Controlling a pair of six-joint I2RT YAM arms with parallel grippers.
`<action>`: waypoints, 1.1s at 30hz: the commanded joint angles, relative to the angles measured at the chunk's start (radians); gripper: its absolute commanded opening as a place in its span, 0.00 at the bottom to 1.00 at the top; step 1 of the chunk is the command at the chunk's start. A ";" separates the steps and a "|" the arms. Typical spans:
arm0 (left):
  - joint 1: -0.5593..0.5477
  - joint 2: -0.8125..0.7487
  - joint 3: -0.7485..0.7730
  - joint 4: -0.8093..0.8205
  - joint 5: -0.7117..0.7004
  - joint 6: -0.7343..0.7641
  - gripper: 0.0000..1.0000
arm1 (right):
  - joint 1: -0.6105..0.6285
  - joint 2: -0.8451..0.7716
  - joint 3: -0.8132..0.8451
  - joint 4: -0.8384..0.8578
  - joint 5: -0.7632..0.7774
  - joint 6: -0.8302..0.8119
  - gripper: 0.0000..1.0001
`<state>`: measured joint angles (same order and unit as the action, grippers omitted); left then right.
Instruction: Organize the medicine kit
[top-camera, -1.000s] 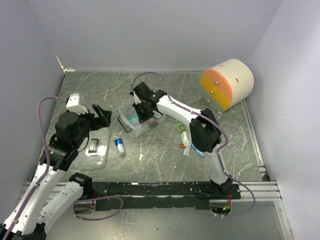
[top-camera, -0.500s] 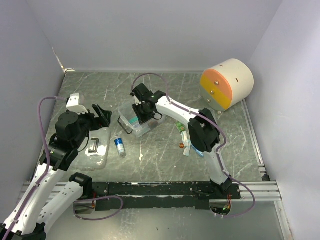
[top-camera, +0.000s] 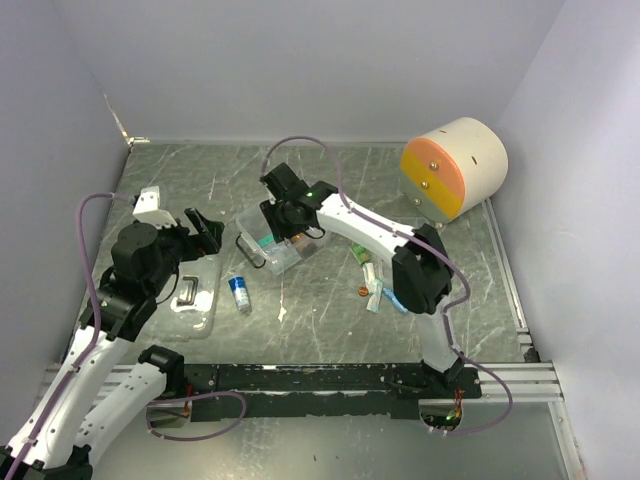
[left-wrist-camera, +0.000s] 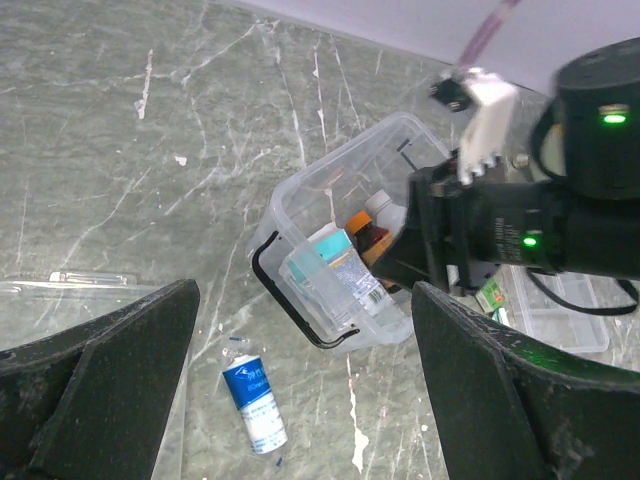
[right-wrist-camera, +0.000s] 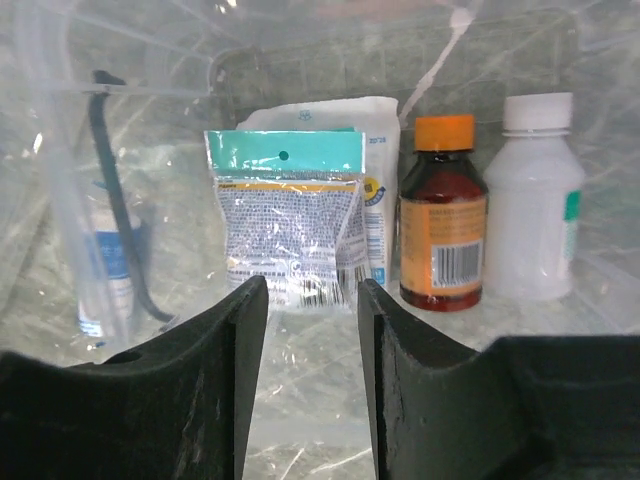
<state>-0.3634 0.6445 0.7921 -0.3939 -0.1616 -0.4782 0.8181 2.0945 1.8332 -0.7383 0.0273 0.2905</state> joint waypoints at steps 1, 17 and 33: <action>0.004 0.015 0.043 -0.017 -0.033 0.000 0.99 | 0.002 -0.178 -0.089 0.114 0.093 0.070 0.42; 0.004 0.093 -0.088 -0.193 0.131 -0.209 0.70 | -0.002 -0.789 -0.786 0.421 0.265 0.282 0.43; -0.002 0.414 -0.197 -0.091 0.258 -0.266 0.64 | -0.012 -0.865 -1.059 0.534 0.229 0.468 0.41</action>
<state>-0.3634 0.9936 0.6174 -0.5499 0.0429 -0.7429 0.8116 1.2495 0.7963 -0.2878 0.2672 0.7006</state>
